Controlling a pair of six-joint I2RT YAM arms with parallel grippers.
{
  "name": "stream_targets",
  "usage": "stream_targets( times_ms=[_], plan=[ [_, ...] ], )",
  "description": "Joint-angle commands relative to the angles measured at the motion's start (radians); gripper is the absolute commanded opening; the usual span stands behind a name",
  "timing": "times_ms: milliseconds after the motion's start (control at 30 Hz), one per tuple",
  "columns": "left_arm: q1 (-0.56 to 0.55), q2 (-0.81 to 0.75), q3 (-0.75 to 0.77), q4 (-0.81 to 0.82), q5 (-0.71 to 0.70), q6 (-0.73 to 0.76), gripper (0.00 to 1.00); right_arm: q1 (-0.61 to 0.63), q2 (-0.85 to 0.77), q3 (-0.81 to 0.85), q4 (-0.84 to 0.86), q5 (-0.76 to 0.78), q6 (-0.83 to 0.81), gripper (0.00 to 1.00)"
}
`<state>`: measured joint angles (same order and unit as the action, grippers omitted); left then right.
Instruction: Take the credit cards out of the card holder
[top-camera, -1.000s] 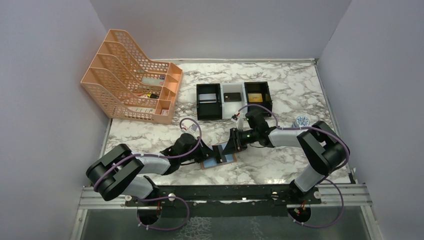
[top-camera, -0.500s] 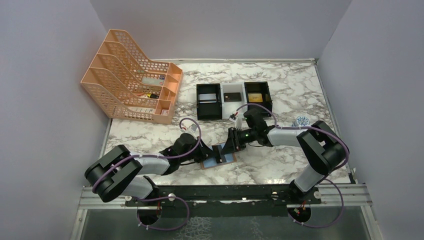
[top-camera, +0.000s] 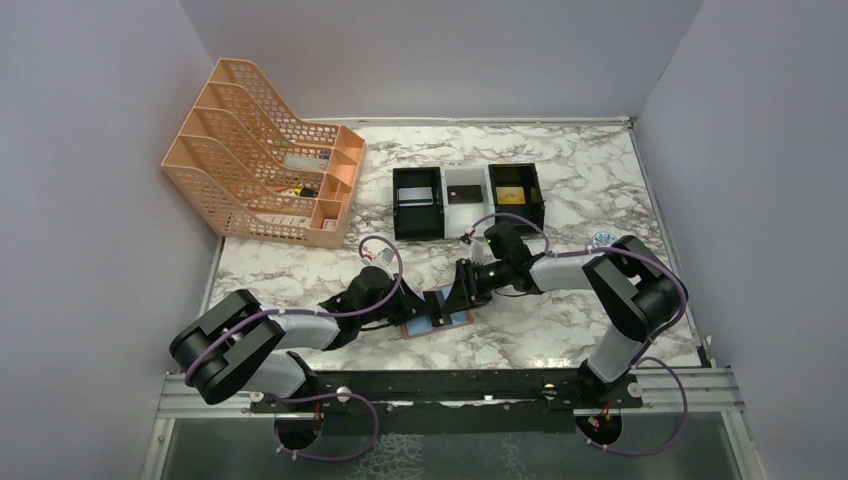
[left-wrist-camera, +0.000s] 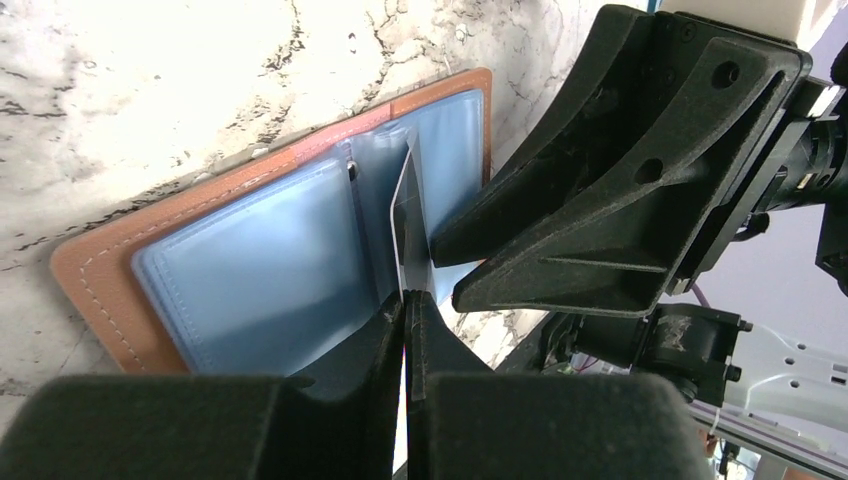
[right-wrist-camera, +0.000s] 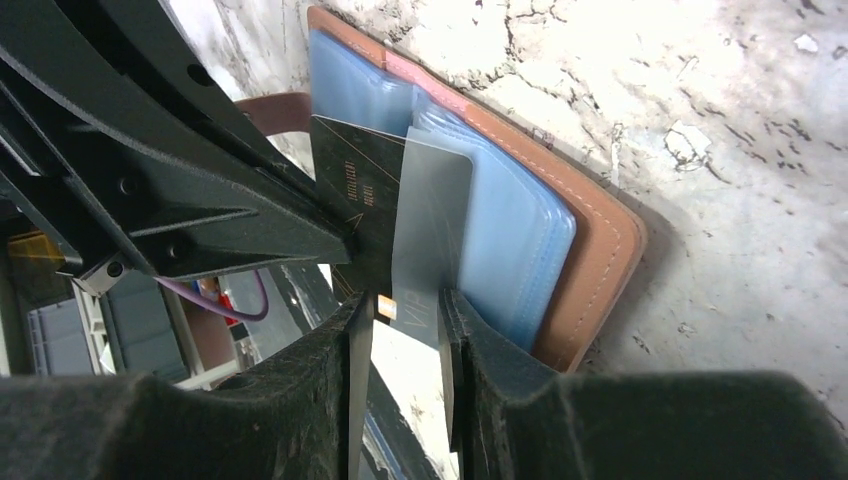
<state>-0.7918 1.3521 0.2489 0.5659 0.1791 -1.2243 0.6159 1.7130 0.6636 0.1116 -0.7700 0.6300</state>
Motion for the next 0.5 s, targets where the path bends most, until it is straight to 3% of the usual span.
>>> stream_targets(
  times_ms=[0, 233, 467],
  plan=[
    [0.004, 0.010, 0.007, -0.020, 0.017, 0.020, 0.10, 0.007, 0.022, -0.035, 0.019, 0.099, 0.027, 0.31],
    [0.003, 0.019, 0.014, -0.020, 0.038, 0.025, 0.19, 0.007, 0.002, -0.066, 0.035, 0.140, 0.058, 0.30],
    [0.003, 0.023, 0.029, -0.020, 0.052, 0.034, 0.18, 0.007, 0.003, -0.067, 0.041, 0.140, 0.064, 0.30]
  ],
)
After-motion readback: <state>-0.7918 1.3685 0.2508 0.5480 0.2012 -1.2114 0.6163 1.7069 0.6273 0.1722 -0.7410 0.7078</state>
